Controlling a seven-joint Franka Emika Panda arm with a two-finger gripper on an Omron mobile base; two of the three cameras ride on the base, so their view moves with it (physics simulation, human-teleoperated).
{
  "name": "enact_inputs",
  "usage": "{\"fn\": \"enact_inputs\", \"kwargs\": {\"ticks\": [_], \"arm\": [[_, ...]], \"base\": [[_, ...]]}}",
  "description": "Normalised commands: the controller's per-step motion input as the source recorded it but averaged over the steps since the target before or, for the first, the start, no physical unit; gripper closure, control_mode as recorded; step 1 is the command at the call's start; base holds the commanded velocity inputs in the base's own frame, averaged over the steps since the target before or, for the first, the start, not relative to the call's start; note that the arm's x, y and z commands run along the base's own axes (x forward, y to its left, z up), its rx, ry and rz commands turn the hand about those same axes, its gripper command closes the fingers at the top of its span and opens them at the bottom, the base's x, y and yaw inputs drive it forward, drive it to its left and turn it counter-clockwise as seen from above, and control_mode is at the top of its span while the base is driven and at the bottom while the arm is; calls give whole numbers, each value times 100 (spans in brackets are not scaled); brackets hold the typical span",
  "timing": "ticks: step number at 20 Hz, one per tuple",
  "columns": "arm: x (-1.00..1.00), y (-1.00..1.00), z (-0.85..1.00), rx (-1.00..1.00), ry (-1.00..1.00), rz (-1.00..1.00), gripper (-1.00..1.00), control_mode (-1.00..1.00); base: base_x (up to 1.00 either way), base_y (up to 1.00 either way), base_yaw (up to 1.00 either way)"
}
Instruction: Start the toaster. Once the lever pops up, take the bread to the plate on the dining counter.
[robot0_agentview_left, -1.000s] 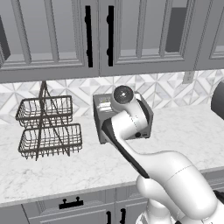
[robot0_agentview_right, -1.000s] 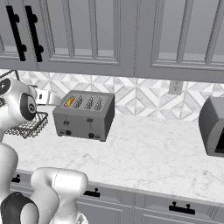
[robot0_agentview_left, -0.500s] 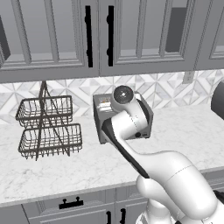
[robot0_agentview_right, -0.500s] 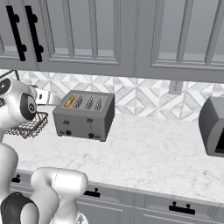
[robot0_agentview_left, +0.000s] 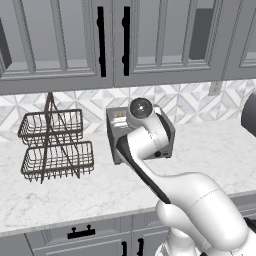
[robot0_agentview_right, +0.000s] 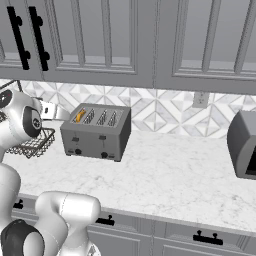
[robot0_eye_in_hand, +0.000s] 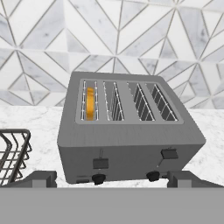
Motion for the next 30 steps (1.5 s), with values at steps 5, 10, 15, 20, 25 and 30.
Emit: {"fn": "enact_inputs", "kwargs": {"ticks": [5,10,15,20,25,30], "arm": [[0,0,0,0,0,0,-100,-100],[0,0,0,0,0,0,-100,-100],[0,0,0,0,0,0,-100,-100],[0,0,0,0,0,0,-100,-100],[0,0,0,0,0,0,-100,-100],[0,0,0,0,0,0,-100,-100]], "base": [[0,0,0],[0,0,0],[0,0,0],[0,0,0],[0,0,0],[0,0,0]]}}
